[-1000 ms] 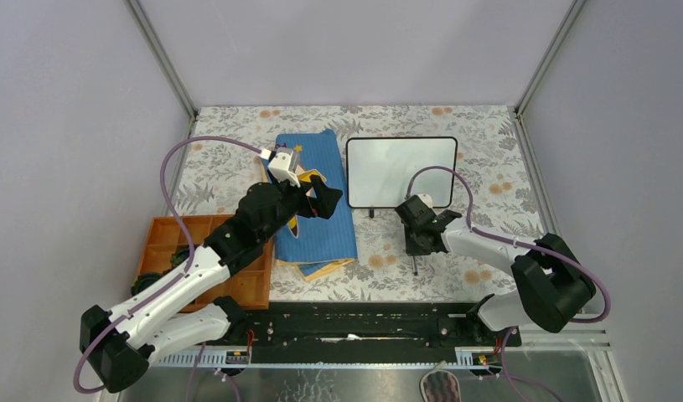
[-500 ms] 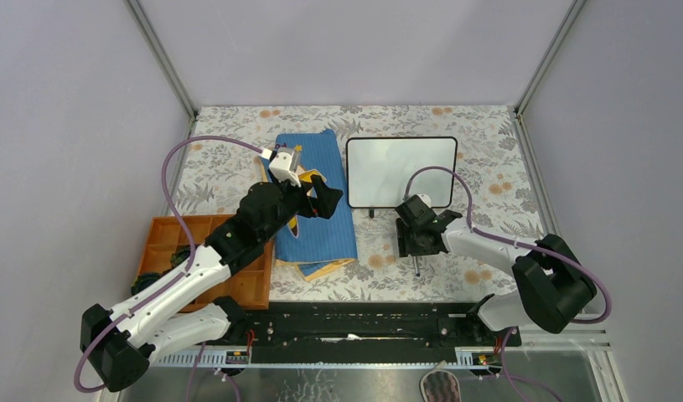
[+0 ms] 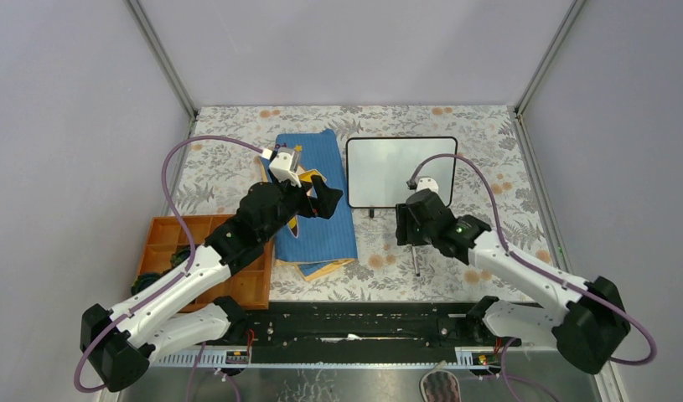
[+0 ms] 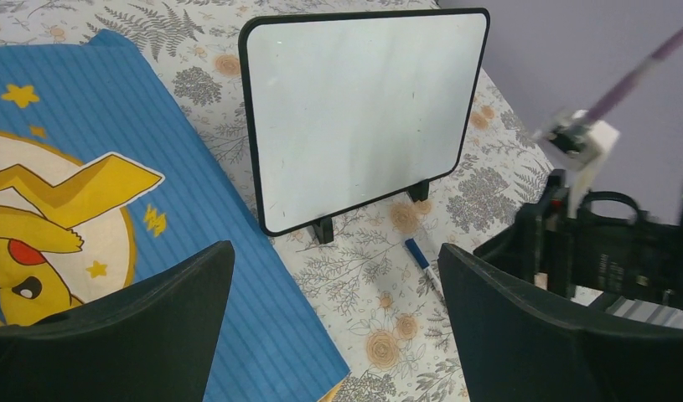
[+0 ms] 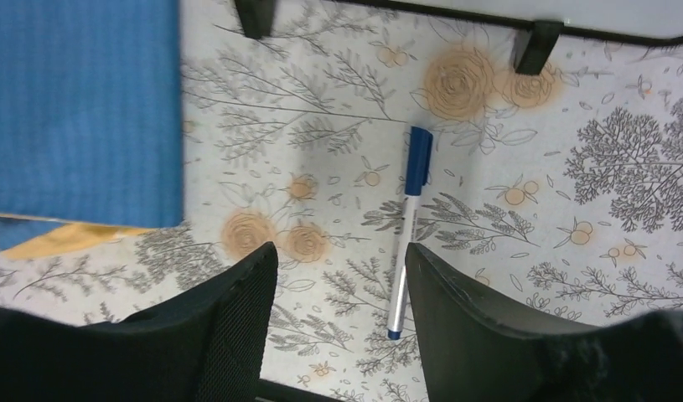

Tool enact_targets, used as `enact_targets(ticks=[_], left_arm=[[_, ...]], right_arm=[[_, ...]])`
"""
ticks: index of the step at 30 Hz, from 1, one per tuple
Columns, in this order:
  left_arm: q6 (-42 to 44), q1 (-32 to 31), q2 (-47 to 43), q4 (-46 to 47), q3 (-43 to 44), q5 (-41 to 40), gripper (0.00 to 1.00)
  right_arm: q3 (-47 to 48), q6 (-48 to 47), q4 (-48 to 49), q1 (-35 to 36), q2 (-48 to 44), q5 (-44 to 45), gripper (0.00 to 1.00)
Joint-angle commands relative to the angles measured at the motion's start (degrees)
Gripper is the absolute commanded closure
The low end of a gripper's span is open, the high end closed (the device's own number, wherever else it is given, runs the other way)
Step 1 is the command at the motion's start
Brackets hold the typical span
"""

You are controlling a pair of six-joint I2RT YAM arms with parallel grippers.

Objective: Write a sentence on the whiteboard
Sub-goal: Move the whiteboard marker to the center of the board, then open the whiteboard marker at the center of the board.

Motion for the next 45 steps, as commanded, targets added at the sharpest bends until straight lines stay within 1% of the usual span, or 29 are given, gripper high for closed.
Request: enact_targets(ticks=[1, 3, 4, 6, 8, 10, 14, 17, 21, 26, 33, 38, 45], left_arm=[[1.6, -0.1, -0.5, 0.9, 1.8, -1.1, 0.01], [1.8, -0.2, -0.6, 0.9, 1.8, -1.5, 0.01], [1.8, -0.1, -0.6, 0.9, 1.7, -1.7, 0.01], [1.9, -0.2, -0.7, 0.9, 1.7, -2.4, 0.01], [2.0, -0.2, -0.8, 0.9, 1.6, -2.8, 0.01], [2.0, -0.1, -0.8, 0.9, 1.5, -3.0, 0.01], [2.0, -0.2, -0.2, 0.9, 1.7, -3.0, 0.01], [1.9, -0.1, 0.2, 0.9, 1.8, -2.9, 0.01], [2.0, -0.1, 0.2, 0.9, 1.8, -3.0, 0.01], [1.9, -0.2, 0.4, 0.9, 1.8, -3.0, 0.01], [1.8, -0.1, 0.7, 0.9, 1.8, -2.7, 0.01], [1.8, -0.2, 1.2, 0.9, 2.0, -2.3, 0.01], [1.6, -0.2, 1.7, 0.9, 2.0, -2.2, 0.01]], right_arm=[[1.3, -1.9, 3.4, 5.0, -5.6, 10.1, 0.38], [-0.5, 1.0, 4.7, 6.6, -7.0, 20.4, 0.39], [-1.8, 1.6, 6.3, 6.8, -7.7, 23.1, 0.39], [-5.2, 2.5, 10.3, 6.9, -9.0, 24.4, 0.37], [-5.4, 3.5, 10.1, 6.8, -8.6, 19.9, 0.35], [-4.3, 3.4, 7.1, 6.9, -6.4, 13.9, 0.34], [-5.3, 4.7, 4.8, 6.8, -2.0, 9.1, 0.38], [-5.8, 5.5, 2.9, 6.8, 0.8, 8.9, 0.45], [-5.1, 6.0, 1.0, 6.8, 4.3, 10.1, 0.5], [-5.4, 5.4, 2.2, 5.6, 6.7, 9.5, 0.51], [-8.0, 4.2, 6.2, 1.9, 7.9, 3.7, 0.54], [-8.4, 3.8, 7.2, 1.0, 9.5, 1.5, 0.56], [-8.3, 5.0, 7.3, 0.5, 10.6, 0.7, 0.61]])
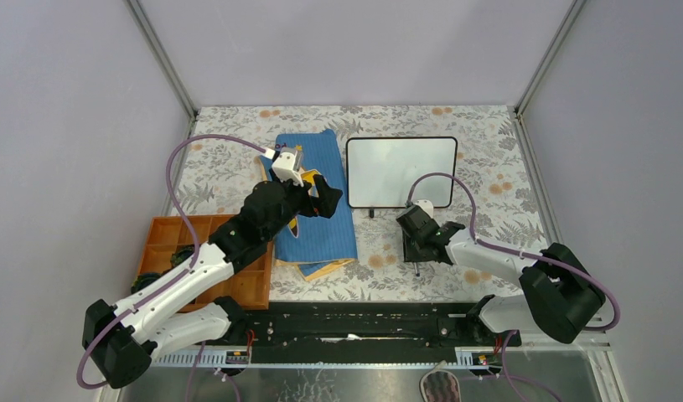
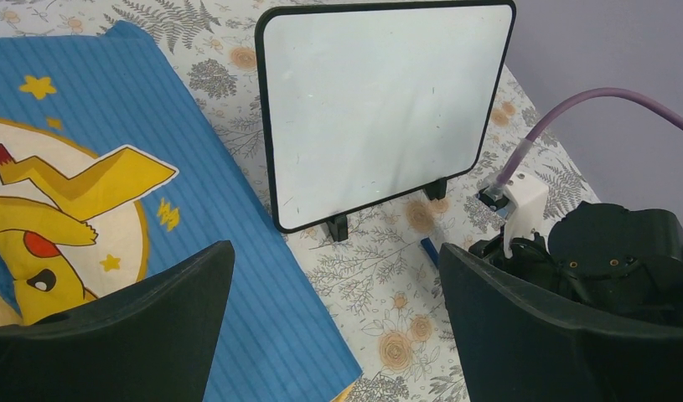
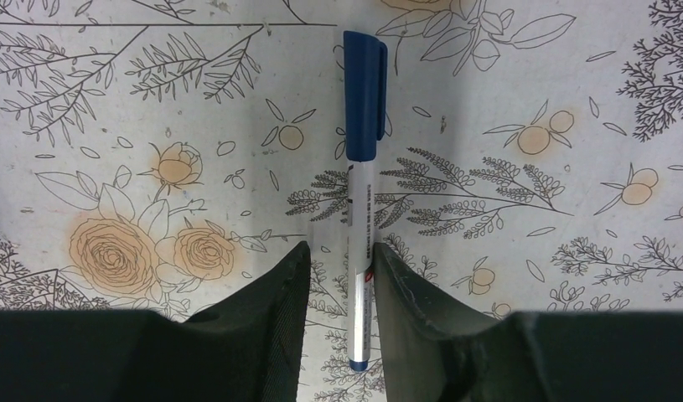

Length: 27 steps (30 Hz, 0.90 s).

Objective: Write a sentence on the whiteboard
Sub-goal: Open the whiteboard marker at the center of the board.

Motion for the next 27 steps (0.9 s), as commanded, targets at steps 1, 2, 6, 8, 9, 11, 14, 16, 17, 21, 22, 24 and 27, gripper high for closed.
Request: enact_targets(ticks=[1, 2, 6, 8, 9, 11, 14, 16, 17, 21, 22, 24, 27], left_arm=[[0.9, -0.2, 0.1, 1.0, 2.0, -0.3, 0.01], [0.9, -0.2, 0.1, 1.0, 2.0, -0.3, 0.01], [0.8, -0.2, -0.1, 1.0, 2.0, -0.2, 0.01], [0.8, -0.2, -0.3, 1.0, 2.0, -0.2, 0.01], [0.8, -0.2, -0.4, 1.0, 1.9, -0.2, 0.01], [0.7, -0.2, -0.5, 1.0, 2.0, -0.1, 0.01], [0.8, -0.1, -0.7, 1.0, 2.0, -0.2, 0.01], [0.8, -0.1, -0.8, 1.0, 1.9, -0.3, 0.01], [0.8, -0.2, -0.9, 0.2, 1.9, -0.4, 0.01], [0.9, -0.2, -0.9, -0.2, 2.0, -0.6, 0.01], [0.9, -0.1, -0.9, -0.2, 2.0, -0.5, 0.01], [0.9, -0.1, -1.0, -0.2, 2.0, -0.5, 0.01], [0.8, -0.2, -1.1, -0.3, 2.1, -0.5, 0.01]], right_arm=[[0.4, 0.8, 1.1, -0.5, 0.5, -1.9, 0.62], [0.6, 1.1, 1.0, -0.5, 0.6, -2.3, 0.64], [1.3, 1.8, 1.1, -0.5, 0.9, -2.8, 0.71], [1.6, 1.7, 0.6, -0.5, 1.3, -1.9, 0.7], [2.0, 1.7, 0.3, -0.6, 1.5, -1.5, 0.69], [2.2, 1.4, -0.1, -0.9, 2.0, -0.9, 0.68], [2.7, 0.9, -0.3, -1.5, 2.9, -0.2, 0.67], [3.1, 0.4, -0.5, -1.8, 3.8, 0.0, 0.67], [3.5, 0.2, -0.9, -1.9, 4.5, 0.2, 0.67], [4.5, -0.3, -2.4, -1.9, 6.2, 0.8, 0.67], [4.5, -0.2, -2.5, -1.9, 6.3, 0.7, 0.68], [4.3, -0.2, -2.8, -1.8, 6.3, 0.3, 0.69], [4.0, -0.2, -3.4, -1.9, 6.1, 0.0, 0.71]])
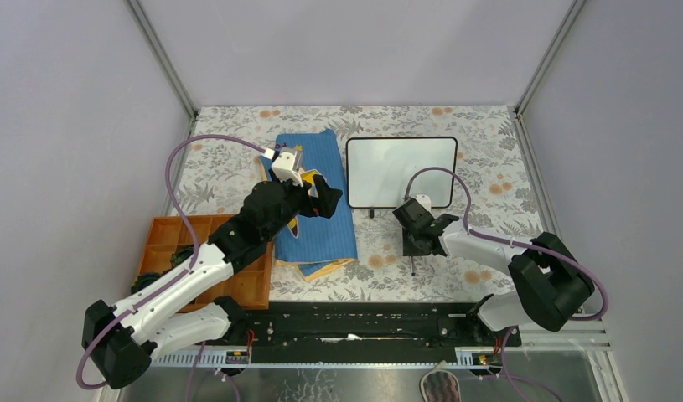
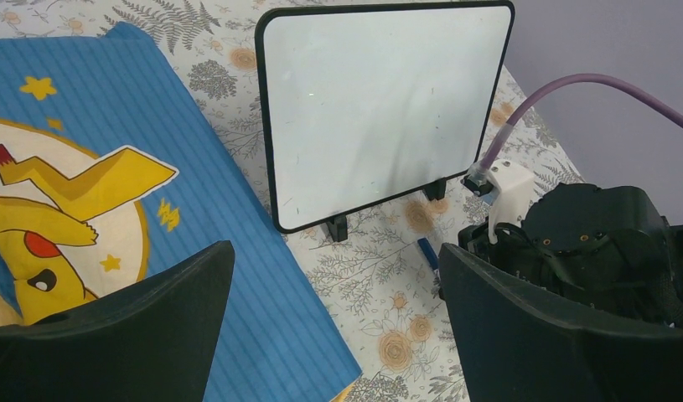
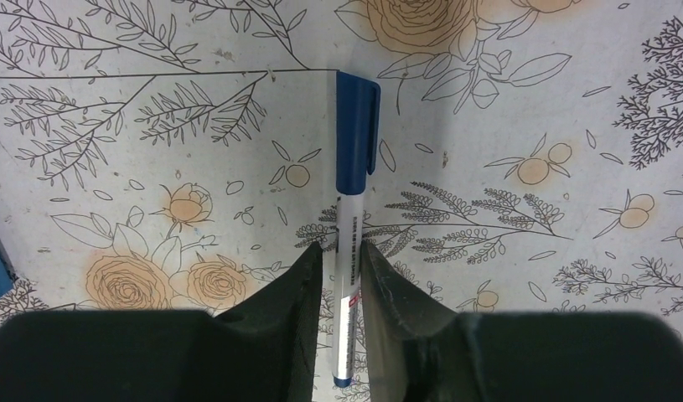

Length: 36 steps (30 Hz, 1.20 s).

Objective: Write a sentence on the whiteboard
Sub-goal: Open the whiteboard marker at the center of the board.

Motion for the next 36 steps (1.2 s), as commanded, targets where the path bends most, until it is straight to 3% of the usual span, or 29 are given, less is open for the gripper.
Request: enact_targets(ticks=[1, 11, 16, 19, 30, 34, 36], left_arm=[[0.9, -0.1, -1.1, -0.2, 2.1, -0.5, 0.01], [0.9, -0.2, -1.4, -0.2, 2.0, -0.6, 0.01], [0.9, -0.2, -1.4, -0.3, 2.0, -0.6, 0.01], [0.9, -0.2, -1.6, -0.3, 2.0, -0.7, 0.01], [0.9, -0.2, -2.0, -0.4, 2.1, -0.5, 0.01], [0.9, -0.2, -2.1, -0.3, 2.1, -0.6, 0.01], [0.9, -0.2, -2.1, -0.3, 2.0, -0.5, 0.01]], right_arm=[[-0.1, -0.6, -2.8, -0.5, 1.3, -0.2, 0.72], [-0.5, -0.4, -2.8, -0.4, 2.7, -1.7, 0.79], [0.6, 0.1, -4.8, -0.4, 4.2, -0.1, 0.6], [1.2, 0.5, -5.8, -0.4, 4.8, 0.5, 0.59], [1.4, 0.2, -5.6, -0.4, 7.5, -1.0, 0.79], [1.3, -0.2, -5.2, -0.4, 7.3, -1.6, 0.99], [0.9, -0.2, -4.5, -0.4, 5.6, -1.8, 1.0]])
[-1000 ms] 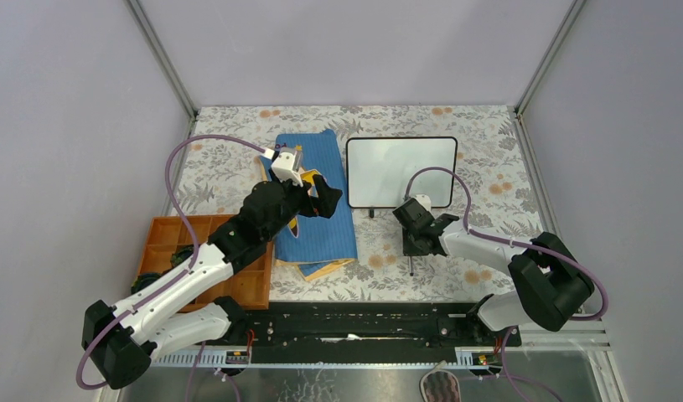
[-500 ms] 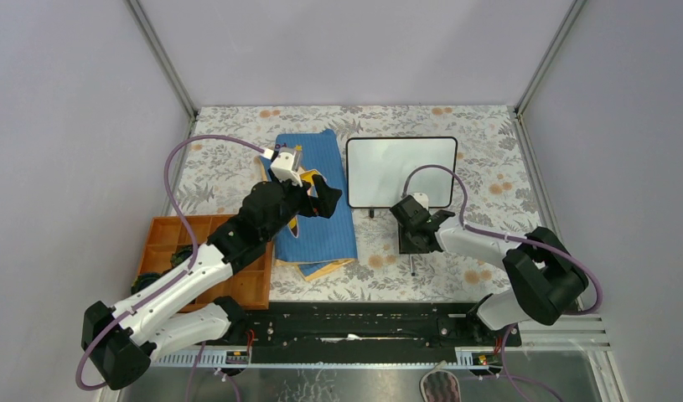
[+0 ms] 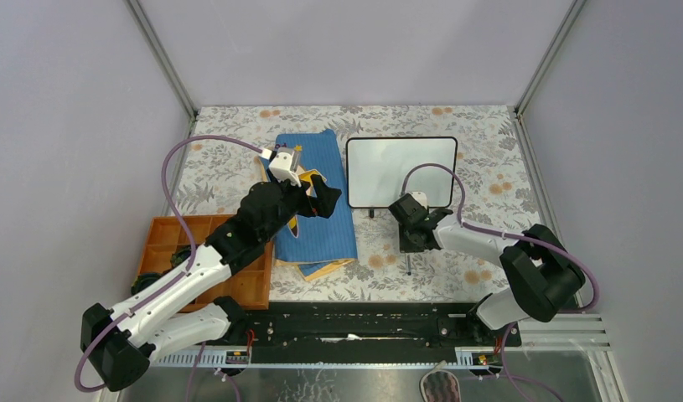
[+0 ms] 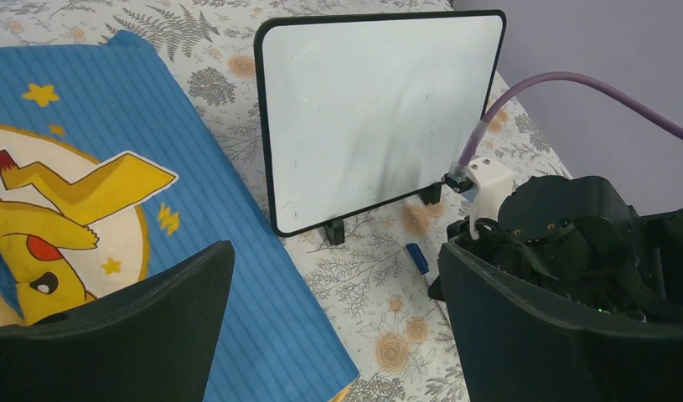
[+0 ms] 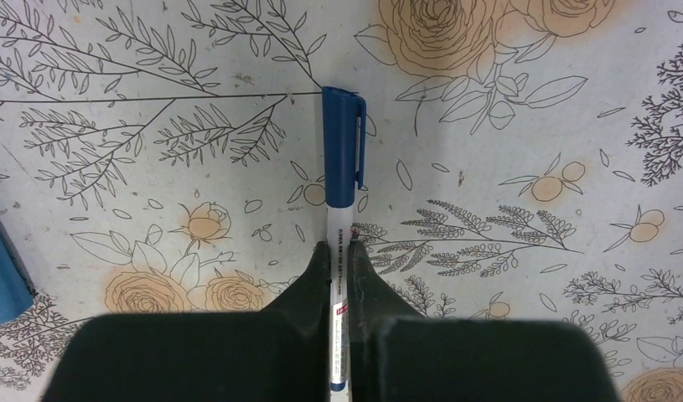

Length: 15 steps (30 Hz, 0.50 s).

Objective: Write a sentence on the whiteboard
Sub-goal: Open the whiteboard marker at the center of the board.

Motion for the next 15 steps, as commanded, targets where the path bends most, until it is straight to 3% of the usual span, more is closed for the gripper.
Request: enact_targets(ticks=[1, 9, 15], left_arm=[[0.9, -0.2, -0.9, 0.0, 2.0, -0.5, 0.01], [1.6, -0.2, -2.1, 0.9, 1.1, -1.3, 0.01], [2.4, -0.1, -7.3, 12.7, -4.8, 5.6, 0.01]], right_arm=[[-3.1, -0.7, -2.3, -0.3, 0.0, -2.0, 1.0], [-5.3, -7.6, 4.5, -0.1, -19.3, -7.6, 1.0], [-3.1, -14.2, 7.3, 0.1, -34.0, -18.6, 1.0]])
